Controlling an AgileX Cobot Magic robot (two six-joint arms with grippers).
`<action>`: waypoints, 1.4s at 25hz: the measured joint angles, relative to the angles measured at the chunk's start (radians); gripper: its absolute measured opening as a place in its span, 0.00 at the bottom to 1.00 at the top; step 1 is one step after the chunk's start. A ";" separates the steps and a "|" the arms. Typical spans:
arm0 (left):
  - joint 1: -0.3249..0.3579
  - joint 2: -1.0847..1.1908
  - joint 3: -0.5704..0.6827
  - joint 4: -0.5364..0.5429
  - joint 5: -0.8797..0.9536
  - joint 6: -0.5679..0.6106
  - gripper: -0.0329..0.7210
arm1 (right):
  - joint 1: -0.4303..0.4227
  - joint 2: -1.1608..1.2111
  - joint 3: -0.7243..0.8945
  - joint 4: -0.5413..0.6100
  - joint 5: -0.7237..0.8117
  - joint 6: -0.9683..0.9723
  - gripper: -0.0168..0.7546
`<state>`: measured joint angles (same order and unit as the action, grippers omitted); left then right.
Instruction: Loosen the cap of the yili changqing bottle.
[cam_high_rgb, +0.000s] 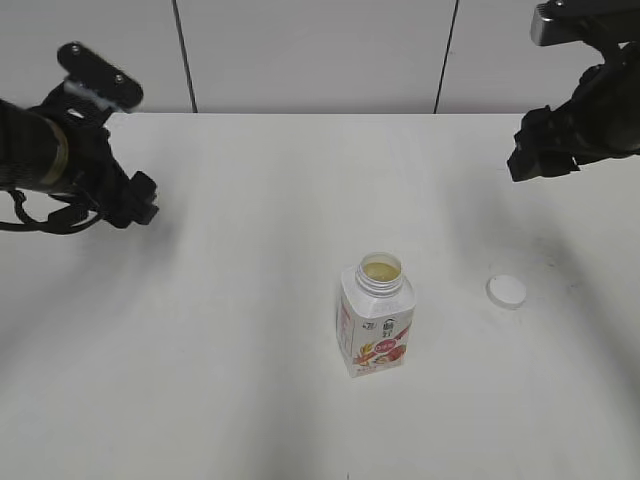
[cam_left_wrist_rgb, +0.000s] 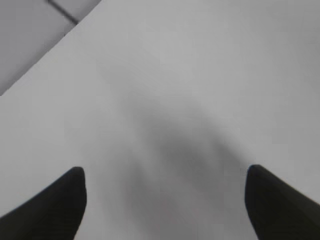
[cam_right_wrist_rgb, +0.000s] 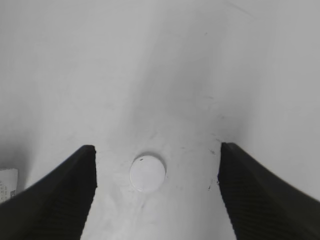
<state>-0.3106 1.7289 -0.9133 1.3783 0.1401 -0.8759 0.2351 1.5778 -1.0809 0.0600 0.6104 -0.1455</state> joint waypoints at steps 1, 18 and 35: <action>0.000 0.000 0.000 -0.045 0.042 0.000 0.82 | 0.000 0.000 0.000 -0.007 -0.001 0.000 0.79; 0.134 -0.113 -0.142 -1.199 0.540 0.831 0.82 | -0.197 0.000 -0.095 -0.060 0.158 -0.023 0.79; 0.247 -0.284 -0.200 -1.424 0.924 0.958 0.82 | -0.220 -0.140 -0.127 0.064 0.586 -0.080 0.79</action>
<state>-0.0638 1.4453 -1.1133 -0.0454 1.0643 0.0821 0.0155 1.4376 -1.2078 0.1244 1.1968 -0.2255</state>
